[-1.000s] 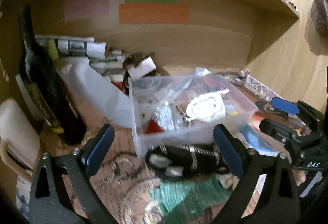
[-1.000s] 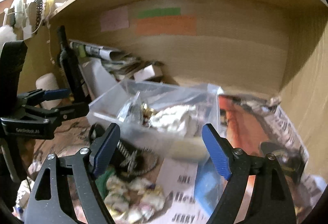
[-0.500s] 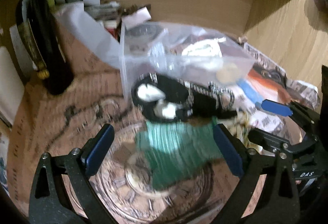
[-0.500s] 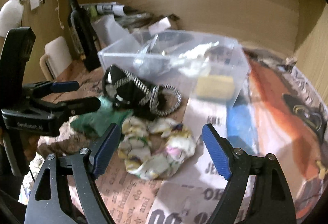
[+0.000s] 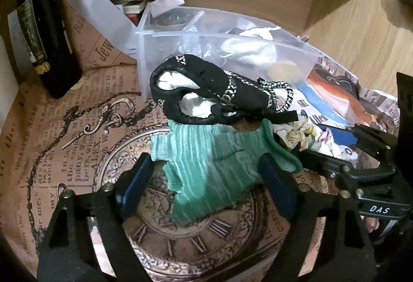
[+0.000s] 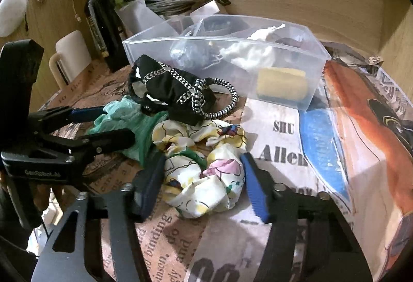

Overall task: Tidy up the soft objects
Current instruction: 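Grasp the floral cloth with the right gripper while the left grasps the green cloth, then carry both cloths over the clear bin and open both grippers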

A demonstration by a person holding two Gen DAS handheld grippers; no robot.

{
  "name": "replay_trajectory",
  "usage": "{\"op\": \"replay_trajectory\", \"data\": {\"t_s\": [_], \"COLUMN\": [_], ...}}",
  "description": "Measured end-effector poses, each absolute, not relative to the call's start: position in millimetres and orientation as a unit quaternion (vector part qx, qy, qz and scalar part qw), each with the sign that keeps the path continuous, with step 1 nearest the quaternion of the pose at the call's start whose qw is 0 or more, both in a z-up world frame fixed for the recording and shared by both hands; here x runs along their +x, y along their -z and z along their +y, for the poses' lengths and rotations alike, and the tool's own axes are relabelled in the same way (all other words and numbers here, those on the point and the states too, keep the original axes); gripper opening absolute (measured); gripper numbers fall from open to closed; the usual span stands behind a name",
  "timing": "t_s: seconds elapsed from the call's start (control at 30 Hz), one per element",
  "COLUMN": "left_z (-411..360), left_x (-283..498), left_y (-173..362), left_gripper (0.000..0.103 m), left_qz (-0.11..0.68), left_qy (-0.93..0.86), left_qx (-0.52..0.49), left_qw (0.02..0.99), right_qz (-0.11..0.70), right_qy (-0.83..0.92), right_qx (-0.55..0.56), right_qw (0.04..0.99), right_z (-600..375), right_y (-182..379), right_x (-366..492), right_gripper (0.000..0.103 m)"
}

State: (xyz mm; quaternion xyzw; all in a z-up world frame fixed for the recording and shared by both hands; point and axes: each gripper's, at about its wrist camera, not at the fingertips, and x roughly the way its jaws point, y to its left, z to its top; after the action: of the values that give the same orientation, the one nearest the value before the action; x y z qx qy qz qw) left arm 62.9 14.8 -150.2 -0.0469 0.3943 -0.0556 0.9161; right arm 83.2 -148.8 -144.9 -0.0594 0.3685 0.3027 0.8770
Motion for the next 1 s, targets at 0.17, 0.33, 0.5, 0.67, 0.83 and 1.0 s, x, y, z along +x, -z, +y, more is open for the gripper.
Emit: {"op": "replay_trajectory", "data": {"t_s": [0.17, 0.33, 0.5, 0.67, 0.83, 1.0], "left_z": [13, 16, 18, 22, 25, 27], "left_x": [59, 54, 48, 43, 38, 40], "left_y": [149, 144, 134, 119, 97, 74], "left_gripper": [0.059, 0.046, 0.040, 0.036, 0.035, 0.035], "left_qz": [0.387, 0.385, 0.375, 0.357, 0.323, 0.286], "left_qy": [0.061, 0.065, 0.062, 0.057, 0.052, 0.043], "left_qx": [-0.043, -0.047, -0.046, -0.049, -0.044, -0.041], "left_qw": [0.919, 0.919, 0.924, 0.931, 0.944, 0.956], "right_qz": [0.365, 0.363, 0.348, 0.327, 0.301, 0.271], "right_qy": [-0.308, -0.310, -0.305, -0.299, -0.296, -0.289], "right_qx": [-0.069, -0.065, -0.061, -0.060, -0.053, -0.039], "right_qw": [0.876, 0.876, 0.884, 0.895, 0.905, 0.917], "right_z": [-145, -149, -159, -165, -169, -174], "right_y": [145, 141, 129, 115, 99, 81], "right_x": [81, 81, 76, 74, 75, 82], "right_gripper": [0.030, 0.024, 0.024, 0.024, 0.024, 0.024]}}
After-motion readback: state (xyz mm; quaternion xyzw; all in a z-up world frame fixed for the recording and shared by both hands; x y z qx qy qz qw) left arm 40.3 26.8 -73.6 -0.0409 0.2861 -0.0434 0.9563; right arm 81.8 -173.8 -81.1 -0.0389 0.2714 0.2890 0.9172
